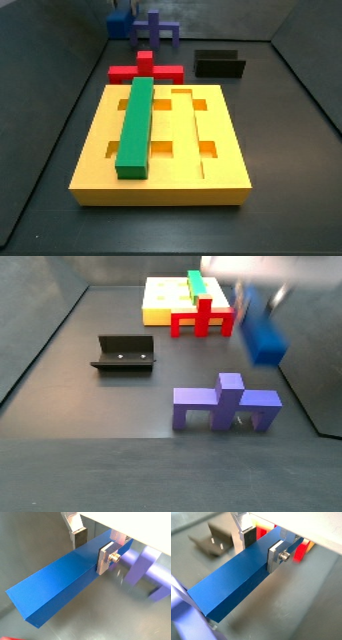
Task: Pick up the blue object. Move up. Move to above the board. Insert the blue object.
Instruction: Move to above the board.
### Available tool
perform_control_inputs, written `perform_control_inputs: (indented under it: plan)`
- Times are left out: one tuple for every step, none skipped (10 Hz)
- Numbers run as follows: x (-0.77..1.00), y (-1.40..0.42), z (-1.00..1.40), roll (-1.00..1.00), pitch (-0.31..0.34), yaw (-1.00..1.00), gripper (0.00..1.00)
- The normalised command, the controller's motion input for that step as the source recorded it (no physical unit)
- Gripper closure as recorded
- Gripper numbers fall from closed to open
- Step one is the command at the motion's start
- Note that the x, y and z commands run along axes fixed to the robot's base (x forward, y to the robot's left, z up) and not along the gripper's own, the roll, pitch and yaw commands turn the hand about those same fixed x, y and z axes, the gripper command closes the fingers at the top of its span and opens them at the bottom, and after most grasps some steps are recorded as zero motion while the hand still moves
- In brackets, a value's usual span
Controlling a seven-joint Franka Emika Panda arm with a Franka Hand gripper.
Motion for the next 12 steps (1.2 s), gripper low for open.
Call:
perform_control_inputs:
  plan:
    - [-0.02, 0.00, 1.40, 0.07, 0.054, 0.01, 1.00]
    - [0.01, -0.01, 1.40, 0.06, 0.050, 0.01, 1.00]
    - [0.02, 0.00, 1.40, 0.00, 0.090, 0.00, 1.00]
    - [0.01, 0.00, 1.40, -0.01, 0.092, 0.00, 1.00]
    - [0.01, -0.01, 0.71, 0.00, 0.077, 0.00, 1.00]
    - [0.04, 0.01, 0.21, 0.01, 0.060, 0.00, 1.00]
    - [0.54, -1.40, 0.17, -0.01, 0.445, 0.02, 1.00]
    - [0.54, -1.40, 0.17, 0.02, 0.451, 0.03, 1.00]
    - [0.57, -1.40, 0.17, 0.03, 0.430, 0.04, 1.00]
    - [0.60, -1.40, 0.18, -0.07, 0.322, 0.01, 1.00]
    - [0.59, -1.40, 0.18, -0.01, 0.240, 0.02, 1.00]
    - [0.59, -1.40, 0.18, 0.02, 0.181, 0.02, 1.00]
